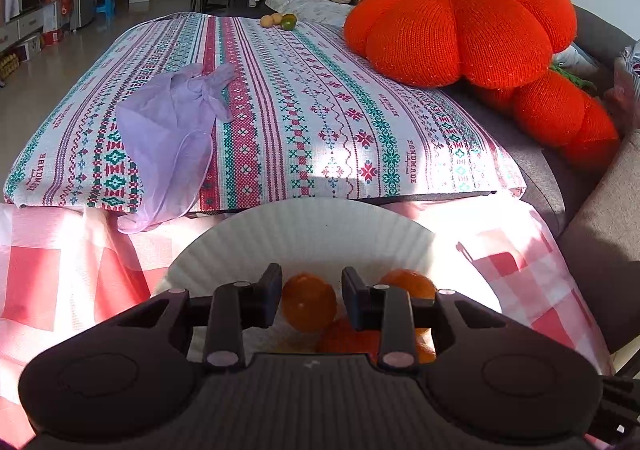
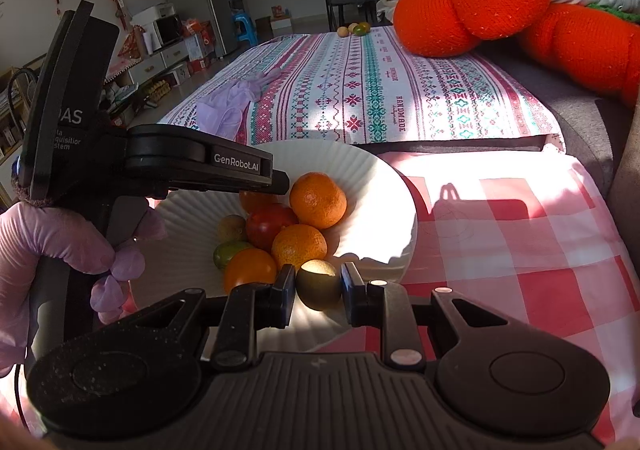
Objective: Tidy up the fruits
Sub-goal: 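Carry both fruits over the white plate and lower them among the fruit, then open both tools on the plate and withdraw toward the remaining fruit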
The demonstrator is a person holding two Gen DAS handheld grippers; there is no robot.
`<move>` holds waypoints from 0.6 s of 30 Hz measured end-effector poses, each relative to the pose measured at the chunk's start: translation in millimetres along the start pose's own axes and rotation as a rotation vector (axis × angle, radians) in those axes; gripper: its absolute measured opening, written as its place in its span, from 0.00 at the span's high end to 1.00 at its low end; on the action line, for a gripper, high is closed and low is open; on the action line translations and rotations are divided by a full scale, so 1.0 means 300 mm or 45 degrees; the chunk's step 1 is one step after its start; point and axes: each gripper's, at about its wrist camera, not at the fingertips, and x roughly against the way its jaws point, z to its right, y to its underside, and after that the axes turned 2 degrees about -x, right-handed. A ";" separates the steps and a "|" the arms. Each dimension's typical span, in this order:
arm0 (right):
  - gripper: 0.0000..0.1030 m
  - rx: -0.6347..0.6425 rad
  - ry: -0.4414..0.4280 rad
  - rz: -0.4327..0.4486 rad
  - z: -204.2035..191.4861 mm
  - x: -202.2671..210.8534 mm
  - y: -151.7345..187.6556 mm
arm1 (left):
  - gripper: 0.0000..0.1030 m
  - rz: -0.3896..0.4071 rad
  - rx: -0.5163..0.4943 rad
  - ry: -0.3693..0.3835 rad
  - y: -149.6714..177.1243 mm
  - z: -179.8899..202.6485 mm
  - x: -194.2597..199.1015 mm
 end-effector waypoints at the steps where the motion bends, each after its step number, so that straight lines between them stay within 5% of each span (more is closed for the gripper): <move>1: 0.78 0.000 0.000 0.000 0.001 -0.002 -0.001 | 0.54 0.000 0.000 0.000 0.000 0.001 0.001; 8: 0.72 -0.016 0.001 0.015 0.005 0.010 -0.009 | 0.48 0.021 -0.016 -0.015 0.005 0.002 0.040; 18: 0.46 -0.014 0.015 0.015 -0.005 0.039 -0.016 | 0.31 0.048 -0.090 -0.038 0.040 -0.020 0.188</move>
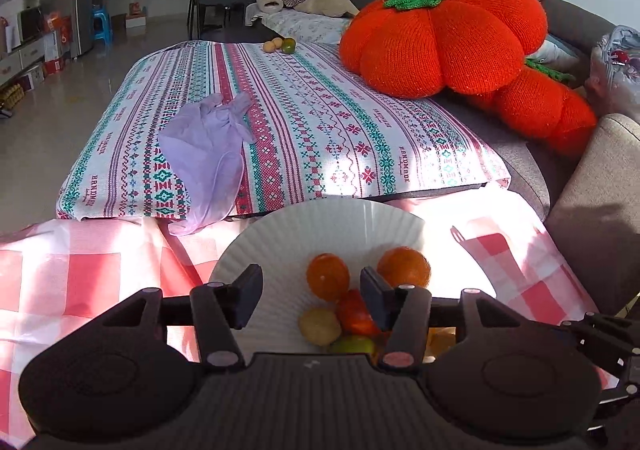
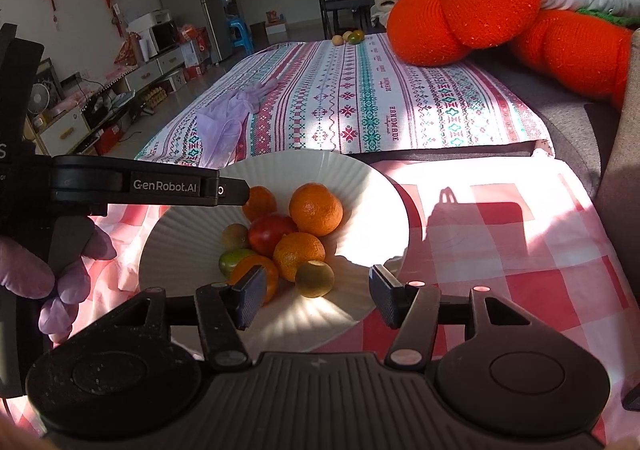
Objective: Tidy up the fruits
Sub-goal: 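Open both tools on the plate and withdraw toward the remaining fruit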
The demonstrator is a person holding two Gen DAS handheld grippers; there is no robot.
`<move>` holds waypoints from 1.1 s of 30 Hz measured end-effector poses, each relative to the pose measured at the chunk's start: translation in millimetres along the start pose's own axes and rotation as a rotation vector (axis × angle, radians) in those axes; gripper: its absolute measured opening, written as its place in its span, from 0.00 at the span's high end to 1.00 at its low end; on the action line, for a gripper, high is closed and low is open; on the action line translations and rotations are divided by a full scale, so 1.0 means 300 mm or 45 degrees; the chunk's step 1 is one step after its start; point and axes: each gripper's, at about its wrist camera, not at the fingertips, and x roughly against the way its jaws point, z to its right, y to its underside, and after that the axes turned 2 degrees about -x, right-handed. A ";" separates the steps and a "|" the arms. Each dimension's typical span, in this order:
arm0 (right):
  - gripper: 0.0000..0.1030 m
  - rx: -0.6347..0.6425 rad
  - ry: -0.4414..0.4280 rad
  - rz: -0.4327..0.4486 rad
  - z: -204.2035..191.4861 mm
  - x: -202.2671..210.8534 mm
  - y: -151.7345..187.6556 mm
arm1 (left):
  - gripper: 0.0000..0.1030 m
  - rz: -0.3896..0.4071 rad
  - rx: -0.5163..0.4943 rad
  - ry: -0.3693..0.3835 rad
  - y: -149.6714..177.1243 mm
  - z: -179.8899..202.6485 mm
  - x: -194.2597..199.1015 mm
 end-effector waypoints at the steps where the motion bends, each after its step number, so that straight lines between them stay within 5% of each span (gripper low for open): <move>1: 0.45 0.005 0.002 0.001 -0.003 0.003 -0.001 | 0.31 0.001 -0.002 0.000 0.006 -0.006 0.017; 18: 0.26 -0.027 0.023 0.001 -0.040 0.095 0.021 | 0.08 -0.029 -0.007 -0.011 0.166 -0.092 0.271; 33: 0.07 0.060 -0.026 -0.050 -0.126 0.154 0.084 | 0.00 -0.073 0.016 -0.022 0.320 -0.136 0.404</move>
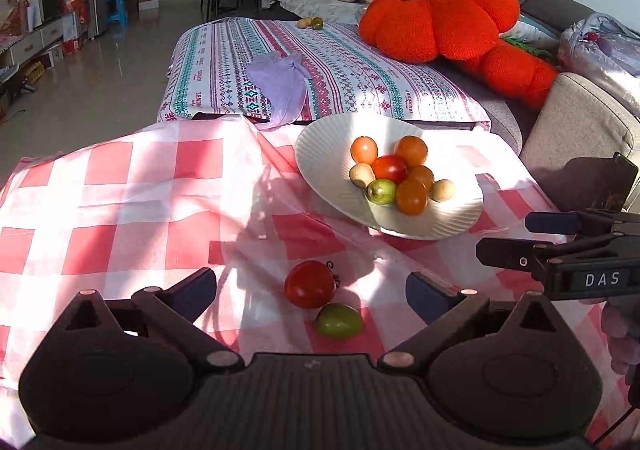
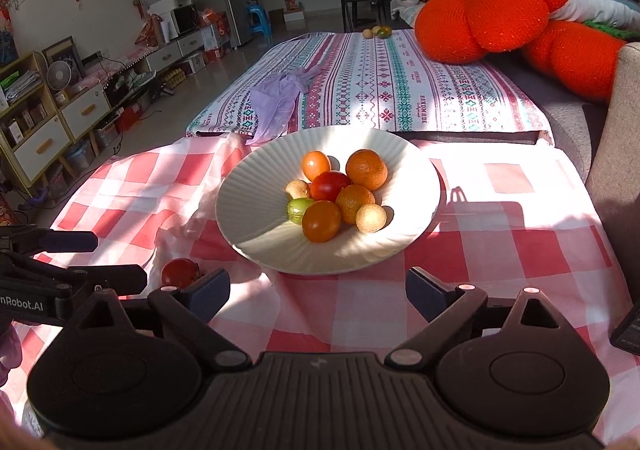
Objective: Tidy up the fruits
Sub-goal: 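Open both tools on the plate and withdraw toward the remaining fruit, then grasp the green fruit with the right tool while the left tool grasps the red tomato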
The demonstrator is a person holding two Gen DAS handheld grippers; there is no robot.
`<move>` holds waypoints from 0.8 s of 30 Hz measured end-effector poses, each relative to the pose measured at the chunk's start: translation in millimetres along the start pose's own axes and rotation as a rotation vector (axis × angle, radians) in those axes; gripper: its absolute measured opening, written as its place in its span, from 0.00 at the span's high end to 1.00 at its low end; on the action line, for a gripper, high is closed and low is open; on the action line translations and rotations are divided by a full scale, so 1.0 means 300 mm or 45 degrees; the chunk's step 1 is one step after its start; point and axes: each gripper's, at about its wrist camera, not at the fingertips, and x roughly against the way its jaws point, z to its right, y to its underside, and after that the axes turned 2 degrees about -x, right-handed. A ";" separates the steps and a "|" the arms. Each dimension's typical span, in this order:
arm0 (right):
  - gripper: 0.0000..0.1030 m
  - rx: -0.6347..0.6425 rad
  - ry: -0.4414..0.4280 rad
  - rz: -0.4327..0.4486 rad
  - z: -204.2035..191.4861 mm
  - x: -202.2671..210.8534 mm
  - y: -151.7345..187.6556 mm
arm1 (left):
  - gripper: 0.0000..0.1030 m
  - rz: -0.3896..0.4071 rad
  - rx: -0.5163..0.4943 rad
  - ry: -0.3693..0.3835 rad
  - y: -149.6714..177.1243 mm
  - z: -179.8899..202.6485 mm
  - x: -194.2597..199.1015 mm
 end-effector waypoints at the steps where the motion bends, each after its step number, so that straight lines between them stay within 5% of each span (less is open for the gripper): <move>1: 0.07 0.008 0.000 0.001 -0.006 0.004 0.004 | 0.00 -0.001 0.000 -0.004 0.011 -0.005 0.004; 13: 0.02 0.080 -0.039 -0.031 -0.074 -0.007 0.044 | 0.00 -0.045 0.016 -0.037 0.143 -0.046 0.007; 24: 0.00 0.179 -0.061 -0.085 -0.122 -0.050 0.117 | 0.00 0.023 -0.012 -0.060 0.224 -0.072 -0.001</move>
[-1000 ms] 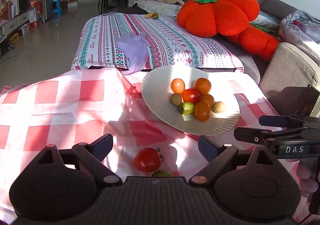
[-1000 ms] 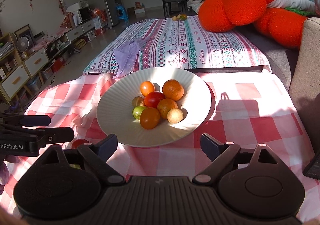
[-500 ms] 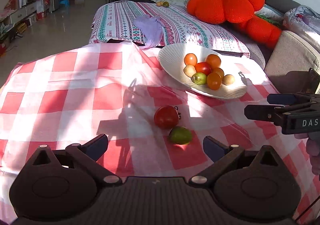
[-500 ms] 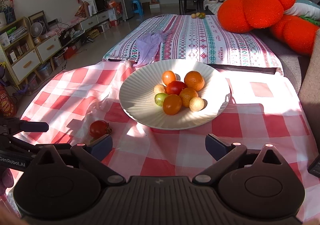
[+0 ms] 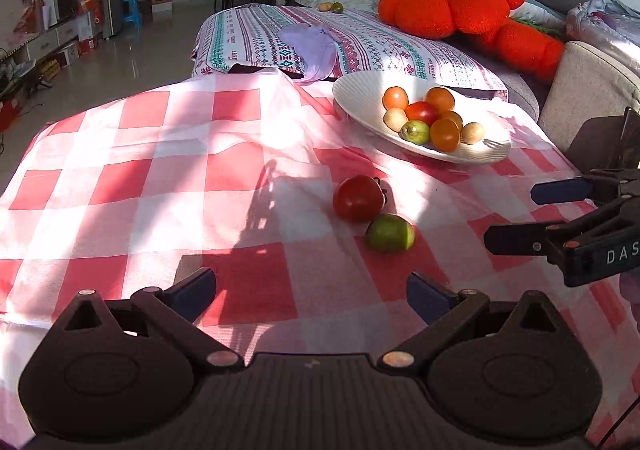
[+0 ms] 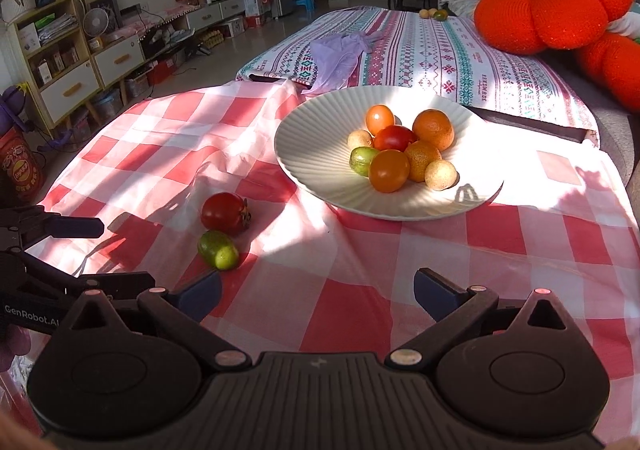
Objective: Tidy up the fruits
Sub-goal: 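Grasp the green fruit with the right tool while the left tool grasps the red tomato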
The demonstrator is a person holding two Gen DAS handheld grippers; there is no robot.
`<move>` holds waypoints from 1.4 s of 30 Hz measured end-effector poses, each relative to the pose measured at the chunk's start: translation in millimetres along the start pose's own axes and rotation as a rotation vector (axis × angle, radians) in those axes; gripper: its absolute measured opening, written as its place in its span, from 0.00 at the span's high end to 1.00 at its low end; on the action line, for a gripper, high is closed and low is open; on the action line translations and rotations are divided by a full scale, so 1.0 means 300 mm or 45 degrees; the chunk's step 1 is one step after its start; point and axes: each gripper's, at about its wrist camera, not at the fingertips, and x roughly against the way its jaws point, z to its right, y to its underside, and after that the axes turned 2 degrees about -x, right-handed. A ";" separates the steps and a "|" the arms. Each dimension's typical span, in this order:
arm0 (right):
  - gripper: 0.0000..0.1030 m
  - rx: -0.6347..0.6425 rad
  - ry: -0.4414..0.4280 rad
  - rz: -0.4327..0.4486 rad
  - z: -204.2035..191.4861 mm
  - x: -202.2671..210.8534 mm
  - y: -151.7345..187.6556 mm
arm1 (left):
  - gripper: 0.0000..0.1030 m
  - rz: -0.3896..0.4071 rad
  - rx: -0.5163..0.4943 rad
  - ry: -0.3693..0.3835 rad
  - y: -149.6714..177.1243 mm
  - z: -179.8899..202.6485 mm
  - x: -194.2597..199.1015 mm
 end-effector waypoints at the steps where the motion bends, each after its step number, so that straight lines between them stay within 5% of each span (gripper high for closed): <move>1: 0.00 0.014 -0.005 -0.005 -0.004 -0.006 0.007 | 0.00 0.004 -0.002 -0.003 0.008 -0.001 -0.005; 23: 0.04 0.176 -0.038 -0.010 -0.058 -0.084 0.072 | 0.00 0.083 -0.136 -0.022 0.020 -0.024 -0.093; 42: 0.77 0.282 -0.124 0.043 -0.180 -0.148 0.011 | 0.00 0.076 -0.135 -0.050 0.015 -0.077 -0.076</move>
